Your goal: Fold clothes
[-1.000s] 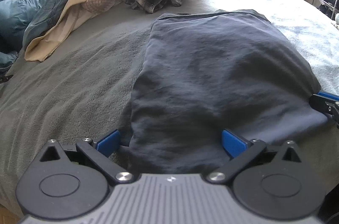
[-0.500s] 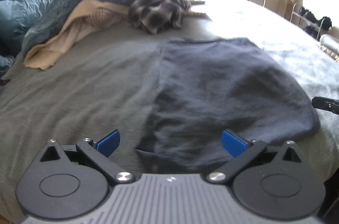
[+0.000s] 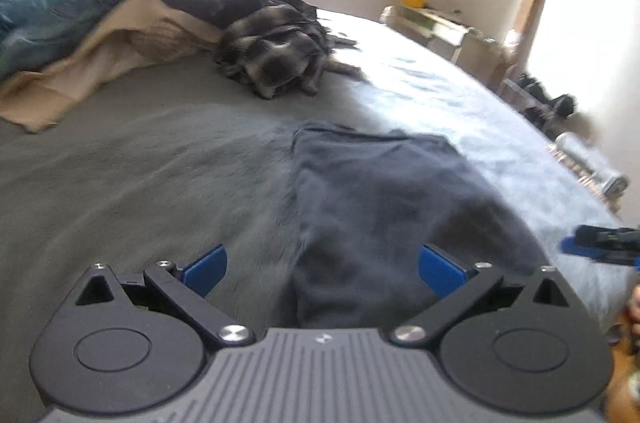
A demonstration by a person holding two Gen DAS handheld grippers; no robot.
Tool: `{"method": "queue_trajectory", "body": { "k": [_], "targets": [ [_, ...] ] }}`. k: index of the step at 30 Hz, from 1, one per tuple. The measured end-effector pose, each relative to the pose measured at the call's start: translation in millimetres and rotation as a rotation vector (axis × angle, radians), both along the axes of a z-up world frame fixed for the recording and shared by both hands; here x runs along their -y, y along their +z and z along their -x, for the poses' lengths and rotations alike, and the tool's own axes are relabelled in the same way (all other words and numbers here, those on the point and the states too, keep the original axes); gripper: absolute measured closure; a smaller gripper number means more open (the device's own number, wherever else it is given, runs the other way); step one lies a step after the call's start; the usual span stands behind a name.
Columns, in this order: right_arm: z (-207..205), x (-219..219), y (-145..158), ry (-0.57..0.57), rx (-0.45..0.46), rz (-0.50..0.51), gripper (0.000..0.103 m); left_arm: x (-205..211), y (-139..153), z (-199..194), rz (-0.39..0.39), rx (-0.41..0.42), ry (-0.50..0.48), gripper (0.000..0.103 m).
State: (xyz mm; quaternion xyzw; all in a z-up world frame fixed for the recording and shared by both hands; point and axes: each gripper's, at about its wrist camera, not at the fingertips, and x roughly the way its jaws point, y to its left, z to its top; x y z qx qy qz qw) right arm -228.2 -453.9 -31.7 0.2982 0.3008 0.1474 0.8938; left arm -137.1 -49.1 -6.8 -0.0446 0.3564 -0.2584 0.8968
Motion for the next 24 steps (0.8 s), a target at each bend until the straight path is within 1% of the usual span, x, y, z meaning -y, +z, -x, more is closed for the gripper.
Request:
{"method": "queue_trajectory", "body": {
  "k": [2, 3, 5, 6, 8, 10, 13, 16, 17, 19, 20, 22, 23, 24],
  "targets": [
    [-32.9, 13.6, -12.5, 0.021, -0.031, -0.053, 0.041, 0.3, -7.0, -25.4, 0.042, -0.019, -0.038, 0.001],
    [-47.8, 18.0, -18.3, 0.035, -0.058, -0.066, 0.041, 1.5, -10.8, -36.4, 0.053, -0.031, -0.056, 0.002],
    [-77.5, 26.6, -29.8, 0.063, -0.112, -0.091, 0.041, 6.2, -20.5, -62.9, 0.061, -0.06, -0.108, 0.007],
    [-91.4, 29.2, -34.7, 0.081, -0.14, -0.097, 0.041, 8.4, -25.9, -76.2, 0.062, -0.094, -0.124, 0.008],
    [-119.3, 34.4, -43.3, 0.121, -0.186, -0.129, 0.041, 12.4, -36.3, -102.1, 0.066, -0.161, -0.152, 0.017],
    [-138.4, 35.8, -45.5, 0.148, -0.207, -0.166, 0.04, 14.9, -41.2, -118.8, 0.087, -0.193, -0.176, 0.017],
    [-163.6, 35.0, -46.8, 0.189, -0.225, -0.203, 0.039, 23.2, -40.5, -137.2, 0.106, -0.204, -0.239, 0.018],
    [-187.7, 34.6, -54.6, 0.209, -0.259, -0.276, 0.04, 33.9, -44.1, -153.6, 0.128, -0.234, -0.255, 0.02],
    [-194.2, 35.3, -55.0, 0.213, -0.264, -0.291, 0.04, 37.9, -45.0, -158.1, 0.129, -0.238, -0.262, 0.023],
    [-207.2, 36.4, -55.9, 0.222, -0.276, -0.319, 0.04, 46.7, -44.4, -164.8, 0.107, -0.228, -0.285, 0.024],
    [-213.3, 34.6, -56.9, 0.238, -0.283, -0.321, 0.04, 50.5, -44.3, -167.7, 0.099, -0.228, -0.293, 0.027],
    [-216.0, 32.6, -59.8, 0.26, -0.286, -0.338, 0.04, 50.1, -45.3, -166.1, 0.108, -0.254, -0.287, 0.031],
    [-213.9, 33.7, -60.1, 0.272, -0.284, -0.341, 0.04, 47.6, -45.3, -163.3, 0.11, -0.275, -0.279, 0.033],
    [-207.4, 34.2, -60.8, 0.279, -0.295, -0.362, 0.04, 44.3, -45.4, -160.0, 0.117, -0.31, -0.276, 0.033]
  ]
}}
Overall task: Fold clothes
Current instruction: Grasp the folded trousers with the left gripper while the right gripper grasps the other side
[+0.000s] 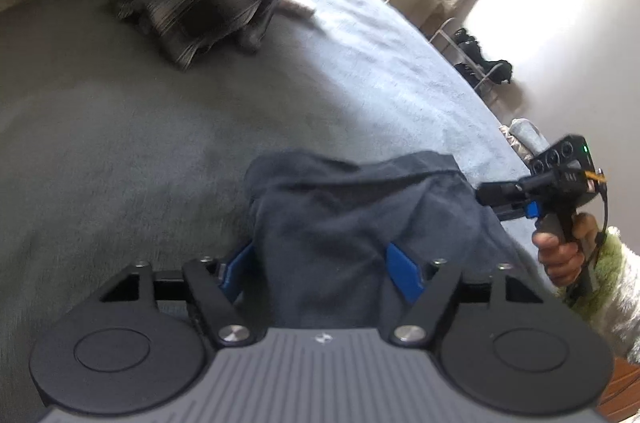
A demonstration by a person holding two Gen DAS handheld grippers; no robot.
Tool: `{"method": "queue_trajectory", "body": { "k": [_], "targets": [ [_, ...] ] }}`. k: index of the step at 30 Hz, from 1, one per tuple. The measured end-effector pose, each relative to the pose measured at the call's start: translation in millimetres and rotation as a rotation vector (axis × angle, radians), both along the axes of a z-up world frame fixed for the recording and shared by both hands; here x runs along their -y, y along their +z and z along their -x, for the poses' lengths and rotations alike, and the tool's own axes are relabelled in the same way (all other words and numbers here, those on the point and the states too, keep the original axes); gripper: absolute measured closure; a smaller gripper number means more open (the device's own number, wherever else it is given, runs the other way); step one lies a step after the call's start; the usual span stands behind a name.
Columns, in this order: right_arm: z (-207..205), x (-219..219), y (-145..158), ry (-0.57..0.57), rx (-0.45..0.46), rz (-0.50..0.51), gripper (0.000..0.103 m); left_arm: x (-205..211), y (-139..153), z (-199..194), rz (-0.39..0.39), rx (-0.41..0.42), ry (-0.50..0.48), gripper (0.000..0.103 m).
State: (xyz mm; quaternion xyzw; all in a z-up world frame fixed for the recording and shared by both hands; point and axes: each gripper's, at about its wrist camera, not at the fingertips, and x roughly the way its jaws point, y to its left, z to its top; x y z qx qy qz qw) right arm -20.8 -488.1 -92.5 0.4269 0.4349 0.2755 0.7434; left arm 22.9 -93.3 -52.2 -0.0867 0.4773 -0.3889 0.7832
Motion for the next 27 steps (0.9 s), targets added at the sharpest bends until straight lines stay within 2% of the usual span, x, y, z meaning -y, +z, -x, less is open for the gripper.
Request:
{"method": "queue_trajectory", "body": {
  "k": [2, 5, 9, 14, 15, 17, 18, 20, 23, 27],
  "targets": [
    [8.2, -0.2, -1.1, 0.009, -0.02, -0.03, 0.04, -4.1, -0.8, 5.4, 0.0, -0.056, -0.016, 0.034],
    [13.6, -2.4, -2.4, 0.014, -0.041, -0.06, 0.04, 2.6, -2.9, 5.5, -0.033, -0.062, -0.041, 0.033],
    [-15.2, -5.9, -12.1, 0.007, -0.063, -0.159, 0.045, 16.1, -7.6, -15.2, -0.006, -0.088, -0.049, 0.034],
    [-17.5, -11.7, -12.3, 0.069, -0.074, -0.199, 0.057, 12.0, -8.7, -15.4, 0.025, -0.14, -0.014, 0.054],
    [-20.1, -13.8, -13.3, 0.071, -0.085, -0.195, 0.059, 12.7, -10.5, -17.5, 0.028, -0.151, -0.007, 0.056],
    [-31.0, -18.4, -17.0, 0.076, -0.109, -0.179, 0.072, 17.4, -13.7, -22.0, 0.024, -0.164, 0.008, 0.067],
    [-35.3, -21.1, -18.0, 0.078, -0.116, -0.175, 0.076, 20.0, -13.5, -22.8, 0.019, -0.167, 0.02, 0.07],
    [-38.1, -28.0, -11.5, 0.085, -0.09, -0.134, 0.083, 22.3, -11.0, -20.0, 0.012, -0.168, 0.039, 0.079],
    [-27.8, -33.3, 5.6, 0.078, -0.054, -0.07, 0.087, 21.2, -1.5, -9.8, 0.017, -0.179, 0.072, 0.083],
    [-7.2, -42.7, 37.7, 0.072, -0.001, -0.032, 0.088, 25.0, 25.6, 6.6, -0.009, -0.139, 0.065, 0.085]
  ]
}}
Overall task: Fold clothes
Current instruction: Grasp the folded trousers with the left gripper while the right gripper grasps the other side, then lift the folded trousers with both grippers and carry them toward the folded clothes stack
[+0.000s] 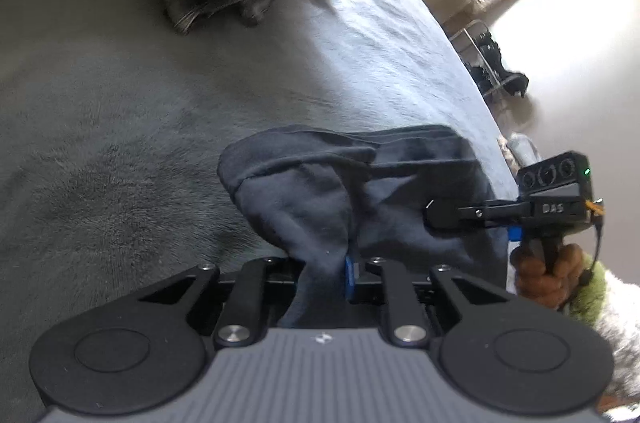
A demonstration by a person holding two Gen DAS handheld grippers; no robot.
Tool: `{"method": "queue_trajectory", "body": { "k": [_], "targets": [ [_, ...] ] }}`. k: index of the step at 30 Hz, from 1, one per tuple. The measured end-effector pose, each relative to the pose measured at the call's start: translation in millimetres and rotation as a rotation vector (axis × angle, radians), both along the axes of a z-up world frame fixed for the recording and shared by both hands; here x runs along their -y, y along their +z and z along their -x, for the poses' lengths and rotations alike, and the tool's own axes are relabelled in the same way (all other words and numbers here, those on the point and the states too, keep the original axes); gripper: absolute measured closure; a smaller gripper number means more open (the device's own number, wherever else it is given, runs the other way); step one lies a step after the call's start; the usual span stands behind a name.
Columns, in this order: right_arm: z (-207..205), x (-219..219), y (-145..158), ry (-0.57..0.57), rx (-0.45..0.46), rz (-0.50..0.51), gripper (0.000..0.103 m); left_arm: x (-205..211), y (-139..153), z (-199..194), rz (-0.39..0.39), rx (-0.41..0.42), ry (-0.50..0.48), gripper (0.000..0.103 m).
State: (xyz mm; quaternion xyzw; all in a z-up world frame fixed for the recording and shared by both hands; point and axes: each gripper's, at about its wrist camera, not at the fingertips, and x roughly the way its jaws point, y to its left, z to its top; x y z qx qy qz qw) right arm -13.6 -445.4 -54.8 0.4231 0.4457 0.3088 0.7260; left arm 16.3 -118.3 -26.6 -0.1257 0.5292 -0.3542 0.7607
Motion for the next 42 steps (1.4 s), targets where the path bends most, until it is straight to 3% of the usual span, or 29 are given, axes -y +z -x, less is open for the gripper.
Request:
{"method": "queue_trajectory", "body": {
  "k": [6, 9, 13, 21, 26, 32, 42],
  "targets": [
    [39.8, -8.8, 52.6, -0.037, 0.072, 0.054, 0.088, 3.1, 46.4, 25.4, -0.009, 0.024, -0.007, 0.087],
    [63.8, -9.7, 76.6, -0.088, 0.073, 0.071, 0.089, 5.7, 70.3, 40.1, -0.008, -0.003, 0.0, 0.088],
    [99.4, -5.2, 118.6, -0.142, 0.125, 0.079, 0.09, 27.9, 113.9, 58.2, -0.04, 0.011, -0.026, 0.089],
    [155.6, 49.6, 211.6, -0.225, 0.321, 0.086, 0.09, 115.0, 226.9, 102.7, -0.093, 0.171, -0.039, 0.089],
    [176.1, 112.9, 269.6, -0.269, 0.409, 0.137, 0.09, 183.4, 278.9, 120.1, -0.053, 0.254, -0.073, 0.089],
    [197.1, 176.5, 312.9, -0.398, 0.435, 0.223, 0.09, 260.2, 297.4, 115.3, 0.066, 0.289, -0.169, 0.089],
    [187.6, 228.5, 337.5, -0.711, 0.361, 0.373, 0.09, 362.6, 288.3, 58.6, 0.206, 0.293, -0.352, 0.089]
  ]
}}
